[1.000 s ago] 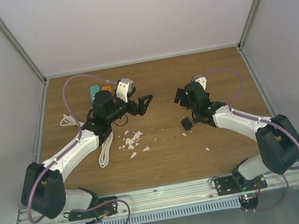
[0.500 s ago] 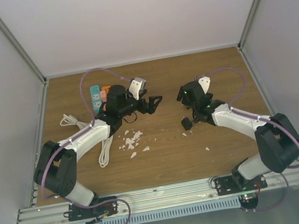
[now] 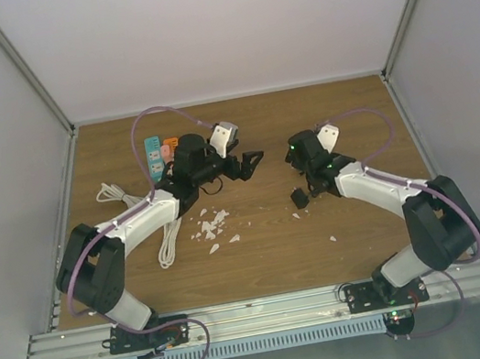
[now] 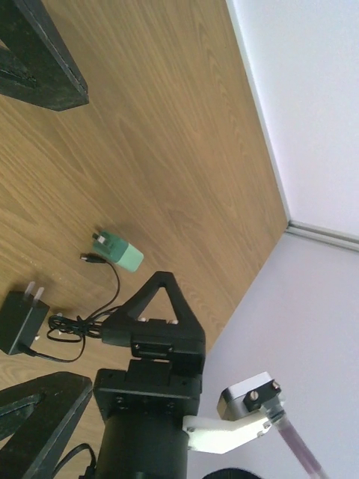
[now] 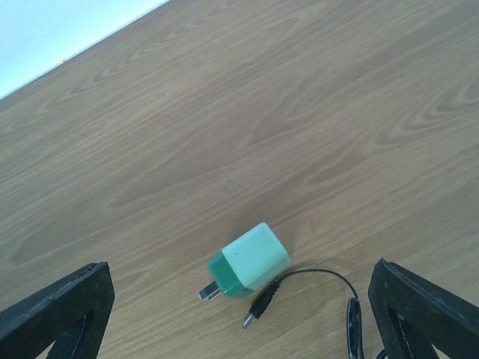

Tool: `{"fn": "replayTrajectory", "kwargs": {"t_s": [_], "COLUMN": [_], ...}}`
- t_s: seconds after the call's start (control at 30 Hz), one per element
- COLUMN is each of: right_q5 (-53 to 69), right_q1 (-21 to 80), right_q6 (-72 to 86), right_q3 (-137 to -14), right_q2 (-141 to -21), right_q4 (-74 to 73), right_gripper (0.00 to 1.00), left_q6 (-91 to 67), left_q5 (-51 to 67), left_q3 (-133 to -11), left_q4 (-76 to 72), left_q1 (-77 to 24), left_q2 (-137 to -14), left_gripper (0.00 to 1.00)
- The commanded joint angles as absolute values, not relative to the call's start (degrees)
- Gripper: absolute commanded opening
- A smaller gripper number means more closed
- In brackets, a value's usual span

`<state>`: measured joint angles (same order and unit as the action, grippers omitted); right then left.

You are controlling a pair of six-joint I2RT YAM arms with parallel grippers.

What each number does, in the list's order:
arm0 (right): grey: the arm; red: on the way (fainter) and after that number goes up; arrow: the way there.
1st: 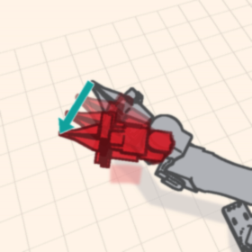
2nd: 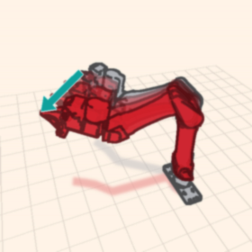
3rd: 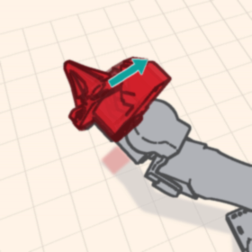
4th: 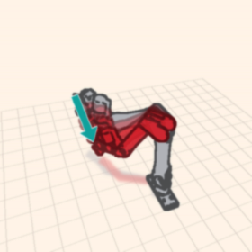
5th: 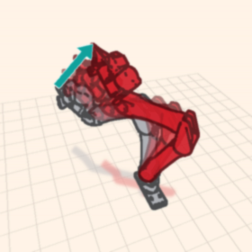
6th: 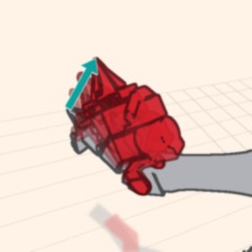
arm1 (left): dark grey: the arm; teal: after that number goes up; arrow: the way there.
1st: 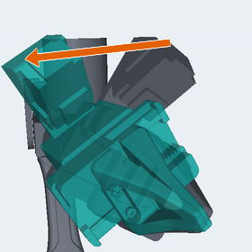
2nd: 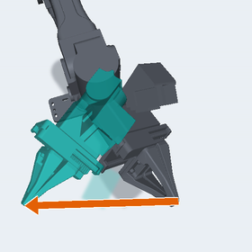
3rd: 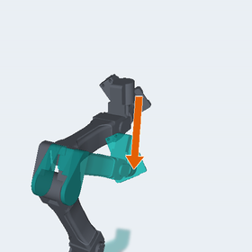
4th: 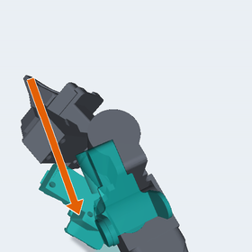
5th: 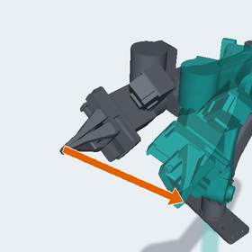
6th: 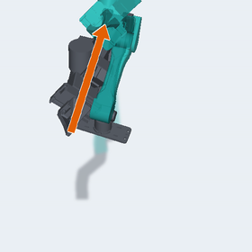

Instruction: Insert the plug

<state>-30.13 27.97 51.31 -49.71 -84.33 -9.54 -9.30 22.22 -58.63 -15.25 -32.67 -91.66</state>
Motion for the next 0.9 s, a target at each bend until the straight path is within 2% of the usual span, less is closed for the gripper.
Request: {"fn": "replayTrajectory", "kwargs": {"t_s": [0.0,0.87], "right_q5": [-34.8,-31.9], "right_q1": [28.2,26.3], "right_q6": [55.7,52.5], "right_q3": [-54.8,-64.1], "right_q2": [-88.6,-104.7], "right_q4": [-15.6,-20.0], "right_gripper": [0.96,0.89], "left_q6": [-7.1,-4.7], "left_q5": [20.0,17.3], "left_q3": [-56.9,-56.1], "left_q4": [-19.5,-20.6], "left_q1": [-33.3,-33.3], "left_q2": [-89.5,-90.3], "left_gripper": [0.99,0.99]}}
